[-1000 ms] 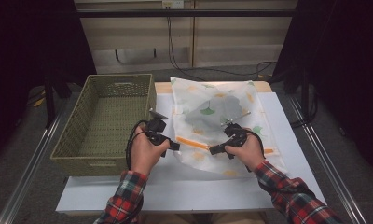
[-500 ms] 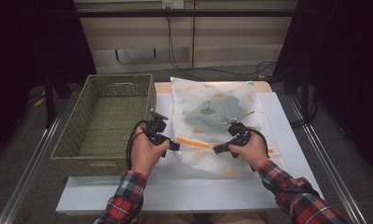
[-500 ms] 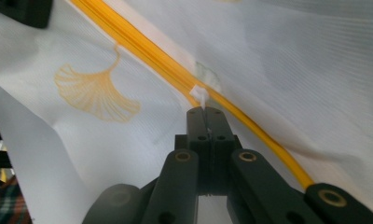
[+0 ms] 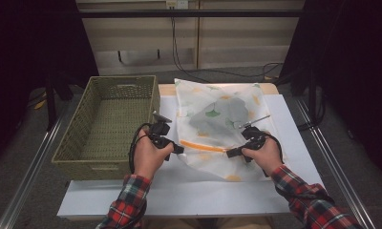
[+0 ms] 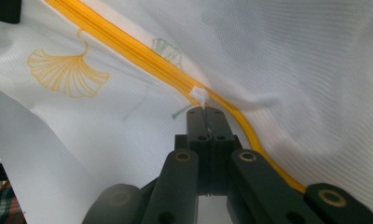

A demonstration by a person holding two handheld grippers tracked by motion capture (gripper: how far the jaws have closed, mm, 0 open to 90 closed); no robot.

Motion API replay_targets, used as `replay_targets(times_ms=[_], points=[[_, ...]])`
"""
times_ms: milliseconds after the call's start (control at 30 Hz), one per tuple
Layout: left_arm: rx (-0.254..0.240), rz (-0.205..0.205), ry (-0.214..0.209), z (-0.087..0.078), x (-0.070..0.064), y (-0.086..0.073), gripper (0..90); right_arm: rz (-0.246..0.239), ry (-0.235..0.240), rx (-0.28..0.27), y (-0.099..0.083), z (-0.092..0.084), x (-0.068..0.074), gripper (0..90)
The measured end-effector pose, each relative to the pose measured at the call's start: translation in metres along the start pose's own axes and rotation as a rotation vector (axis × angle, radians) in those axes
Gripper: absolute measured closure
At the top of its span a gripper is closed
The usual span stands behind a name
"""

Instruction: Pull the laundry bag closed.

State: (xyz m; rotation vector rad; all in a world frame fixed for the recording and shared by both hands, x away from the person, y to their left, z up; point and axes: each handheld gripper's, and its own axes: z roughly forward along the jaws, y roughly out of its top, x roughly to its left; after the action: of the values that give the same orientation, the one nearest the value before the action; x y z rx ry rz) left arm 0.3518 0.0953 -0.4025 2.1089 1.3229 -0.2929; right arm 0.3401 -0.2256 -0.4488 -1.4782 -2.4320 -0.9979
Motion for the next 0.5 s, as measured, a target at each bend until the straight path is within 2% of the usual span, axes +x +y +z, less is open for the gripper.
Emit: replay_targets(times_ms=[67,133,200,233,267,300,333,367,433,467,500], points=[[-0.008,-0.009,-0.002,0.000,0.000,0.000,89.0,0.007,0.000,-0.001,-0.002,-0.001,-0.002,90.0],[0.000,0.000,0.002,0.000,-0.001,0.000,89.0,0.012,0.002,-0.002,-0.003,-0.003,-0.002,90.0],[-0.012,-0.010,0.005,-0.001,-0.001,0.000,89.0,0.000,-0.024,0.000,-0.004,-0.004,-0.003,90.0],[-0.013,-0.010,0.000,-0.001,-0.001,0.000,89.0,-0.002,-0.021,0.001,-0.004,-0.004,-0.004,90.0],[-0.034,-0.043,-0.004,0.000,-0.003,0.000,89.0,0.004,-0.021,0.001,-0.005,-0.006,-0.004,90.0],[-0.017,-0.016,0.000,-0.002,-0.001,0.000,89.0,0.002,-0.020,-0.008,-0.006,-0.007,-0.006,90.0],[-0.015,-0.012,0.001,-0.002,-0.001,0.000,89.0,0.007,-0.020,-0.007,-0.006,-0.008,-0.006,90.0],[-0.034,-0.041,-0.001,-0.001,-0.004,-0.001,89.0,0.007,-0.019,-0.009,-0.006,-0.009,-0.007,90.0],[-0.025,-0.029,-0.005,-0.001,-0.003,0.000,89.0,0.005,-0.018,-0.010,-0.007,-0.011,-0.008,90.0],[-0.004,-0.003,-0.001,-0.002,-0.001,0.000,89.0,0.015,-0.019,-0.008,-0.008,-0.012,-0.008,90.0],[-0.001,-0.004,-0.003,-0.003,-0.001,-0.001,89.0,0.011,-0.024,-0.010,-0.008,-0.013,-0.008,90.0]])
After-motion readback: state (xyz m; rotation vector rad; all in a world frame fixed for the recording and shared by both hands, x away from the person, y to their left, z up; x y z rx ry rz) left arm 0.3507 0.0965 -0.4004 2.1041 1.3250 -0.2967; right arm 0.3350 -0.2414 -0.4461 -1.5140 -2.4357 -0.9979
